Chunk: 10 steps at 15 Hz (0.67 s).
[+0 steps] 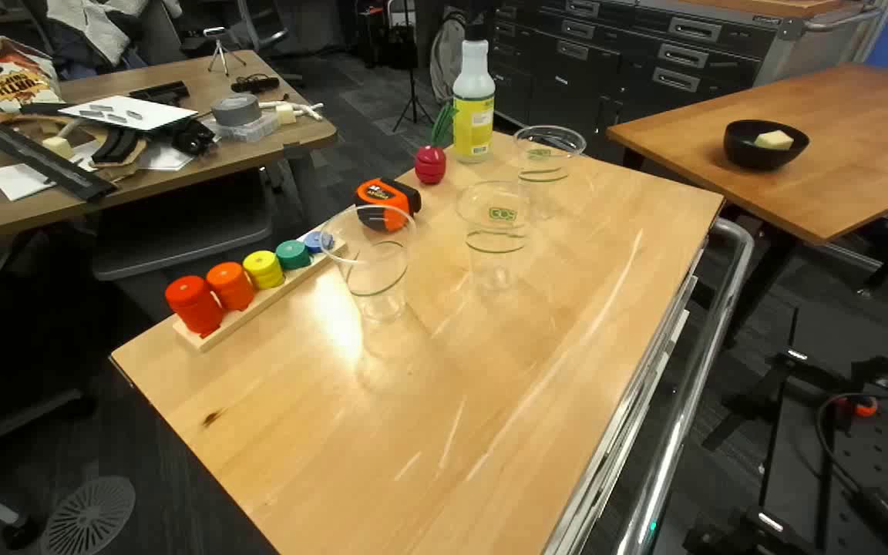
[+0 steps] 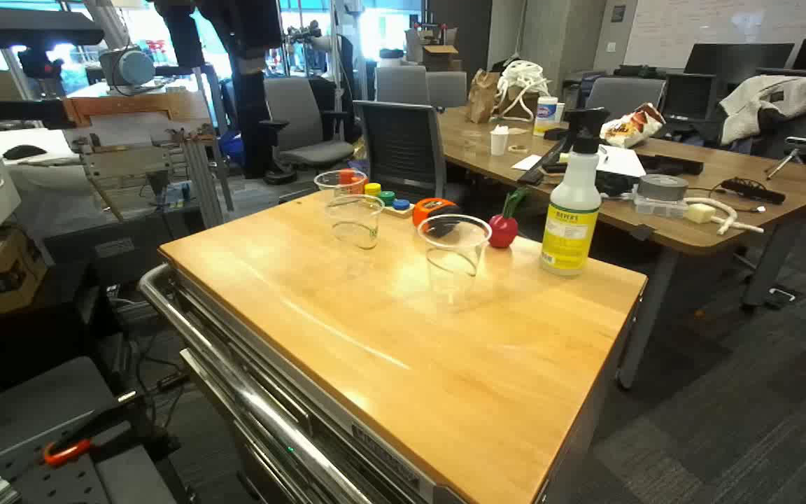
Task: Stack the cups together
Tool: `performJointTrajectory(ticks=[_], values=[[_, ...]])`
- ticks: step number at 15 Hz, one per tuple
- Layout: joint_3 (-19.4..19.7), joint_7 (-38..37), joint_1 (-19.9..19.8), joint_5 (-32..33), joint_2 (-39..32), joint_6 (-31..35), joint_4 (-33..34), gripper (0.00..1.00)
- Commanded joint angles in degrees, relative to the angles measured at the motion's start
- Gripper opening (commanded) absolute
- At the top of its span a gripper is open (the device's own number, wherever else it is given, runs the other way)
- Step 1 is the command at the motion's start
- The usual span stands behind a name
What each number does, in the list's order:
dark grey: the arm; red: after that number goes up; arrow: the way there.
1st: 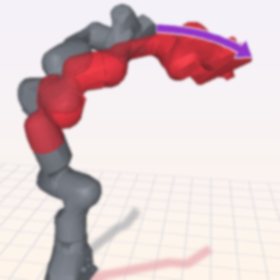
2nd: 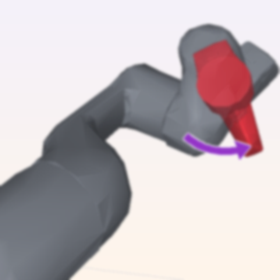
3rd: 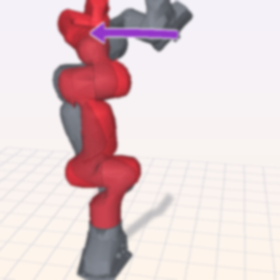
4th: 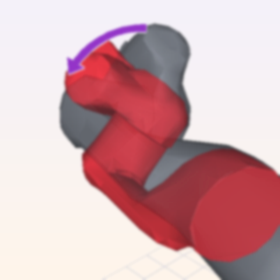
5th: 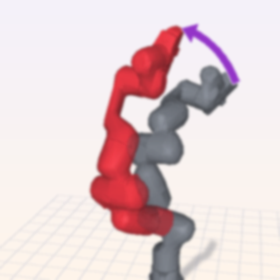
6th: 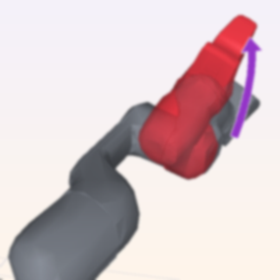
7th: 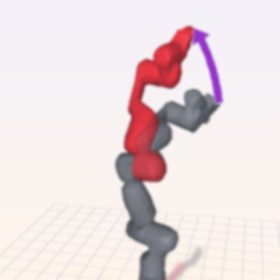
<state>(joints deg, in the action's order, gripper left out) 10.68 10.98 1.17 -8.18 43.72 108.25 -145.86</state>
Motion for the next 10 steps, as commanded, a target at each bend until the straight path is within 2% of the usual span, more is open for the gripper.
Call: performJointTrajectory(ticks=[1, 6, 10], values=[[-0.7, 0.5, -0.9, -0.5, -0.1, -0.2, 0.3, 1.00], [-0.7, 0.5, -0.9, -0.5, 0.2, -0.2, 0.7, 1.00], [0.4, 1.3, -1.4, 0.1, -7.0, 4.0, 4.6, 1.00]])
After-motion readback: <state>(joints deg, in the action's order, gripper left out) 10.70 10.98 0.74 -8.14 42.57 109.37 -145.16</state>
